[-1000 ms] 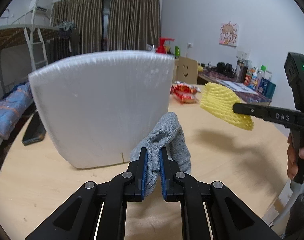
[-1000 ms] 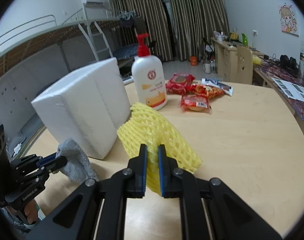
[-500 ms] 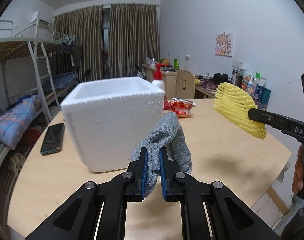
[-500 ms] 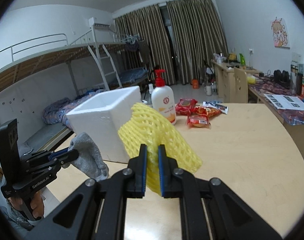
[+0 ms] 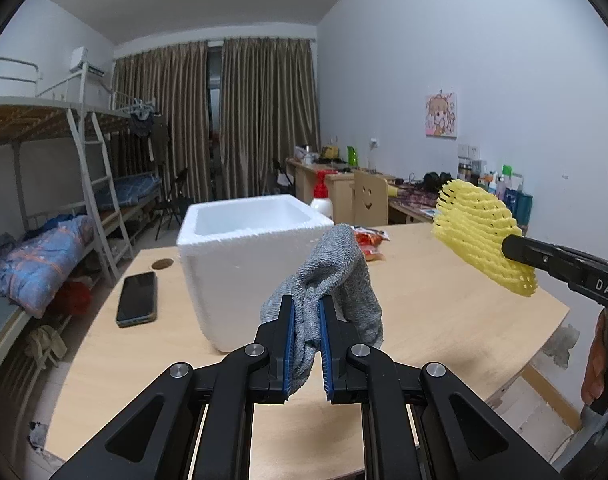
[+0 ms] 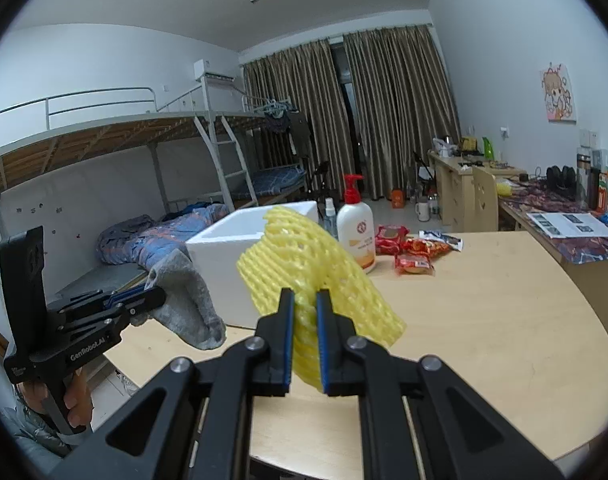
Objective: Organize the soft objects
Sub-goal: 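Lift and carry the sock in the left tool over the foam box while the right carries the sleeve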
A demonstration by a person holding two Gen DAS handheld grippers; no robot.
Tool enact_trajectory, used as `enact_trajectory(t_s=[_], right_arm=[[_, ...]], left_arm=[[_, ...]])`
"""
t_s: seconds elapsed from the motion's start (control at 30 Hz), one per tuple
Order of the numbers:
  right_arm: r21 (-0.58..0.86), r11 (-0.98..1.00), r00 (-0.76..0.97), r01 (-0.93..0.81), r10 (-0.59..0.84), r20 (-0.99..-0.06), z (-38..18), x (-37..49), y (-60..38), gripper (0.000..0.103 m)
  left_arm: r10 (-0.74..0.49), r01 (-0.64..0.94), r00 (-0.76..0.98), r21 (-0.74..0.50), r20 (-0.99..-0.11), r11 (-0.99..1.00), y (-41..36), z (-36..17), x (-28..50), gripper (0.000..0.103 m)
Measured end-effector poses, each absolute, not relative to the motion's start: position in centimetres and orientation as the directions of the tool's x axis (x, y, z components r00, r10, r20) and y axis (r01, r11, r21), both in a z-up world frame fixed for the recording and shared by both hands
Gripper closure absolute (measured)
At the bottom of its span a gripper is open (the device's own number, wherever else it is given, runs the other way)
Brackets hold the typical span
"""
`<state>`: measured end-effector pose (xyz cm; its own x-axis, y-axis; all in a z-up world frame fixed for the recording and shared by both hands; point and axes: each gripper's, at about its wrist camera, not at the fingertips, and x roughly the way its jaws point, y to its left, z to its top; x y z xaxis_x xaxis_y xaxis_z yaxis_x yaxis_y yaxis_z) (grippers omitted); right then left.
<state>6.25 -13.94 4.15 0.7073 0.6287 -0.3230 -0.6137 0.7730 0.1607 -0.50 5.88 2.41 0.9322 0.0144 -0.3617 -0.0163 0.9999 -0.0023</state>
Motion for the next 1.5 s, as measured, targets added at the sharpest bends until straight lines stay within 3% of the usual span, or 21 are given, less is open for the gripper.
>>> enact_trajectory(t_s=[0.63, 1.0, 1.5], right_arm=[[0.111, 0.721, 0.678, -0.684, 0.685, -0.266, 5.5, 5.3, -11.3, 0.09], [-0.01, 0.786, 0.765, -0.618, 0.599, -0.235, 5.5, 5.5, -6.8, 0.09], [0.016, 0.749, 0.725, -0.663, 0.647, -0.239, 5.8, 7.5, -5.2, 0.09]], left_arm=[[0.092, -0.096, 0.948, 0.0, -0.305, 0.995, 7.8, 4.5, -2.7, 0.091], [0.124, -0.139, 0.941, -0.025, -0.315, 0.99, 9.7, 4.5, -1.2, 0.091], [0.142, -0.151, 0.945, -0.007, -0.295, 0.988, 10.2, 5.5, 0.1, 0.091]])
